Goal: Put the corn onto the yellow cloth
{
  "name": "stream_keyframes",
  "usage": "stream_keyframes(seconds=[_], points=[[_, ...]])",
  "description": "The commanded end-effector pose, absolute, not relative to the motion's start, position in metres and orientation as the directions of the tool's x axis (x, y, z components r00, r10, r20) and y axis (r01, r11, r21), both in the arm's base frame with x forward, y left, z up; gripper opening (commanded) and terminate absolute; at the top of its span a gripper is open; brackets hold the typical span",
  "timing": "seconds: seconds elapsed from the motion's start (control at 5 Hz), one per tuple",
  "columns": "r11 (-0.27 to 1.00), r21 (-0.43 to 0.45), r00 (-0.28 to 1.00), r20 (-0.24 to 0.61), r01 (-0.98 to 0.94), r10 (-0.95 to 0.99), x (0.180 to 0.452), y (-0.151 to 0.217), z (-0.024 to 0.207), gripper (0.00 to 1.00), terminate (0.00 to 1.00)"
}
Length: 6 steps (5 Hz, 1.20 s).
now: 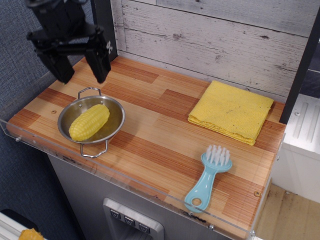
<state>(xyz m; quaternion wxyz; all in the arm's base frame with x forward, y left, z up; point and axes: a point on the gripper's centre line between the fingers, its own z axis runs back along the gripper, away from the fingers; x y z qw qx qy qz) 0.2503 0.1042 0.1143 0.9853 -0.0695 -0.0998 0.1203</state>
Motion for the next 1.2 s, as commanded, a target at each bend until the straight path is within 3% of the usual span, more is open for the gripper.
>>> stream_keyframes(seconds=[0.0,1.0], points=[[0.965,-0.135,0.953,0.176,-0.225,0.247,0.245,0.104,0.098,1.00,0.00],[0.969,-0.113,0.966,0.116,-0.220,0.232,0.248,0.096,0.070,1.00,0.00]])
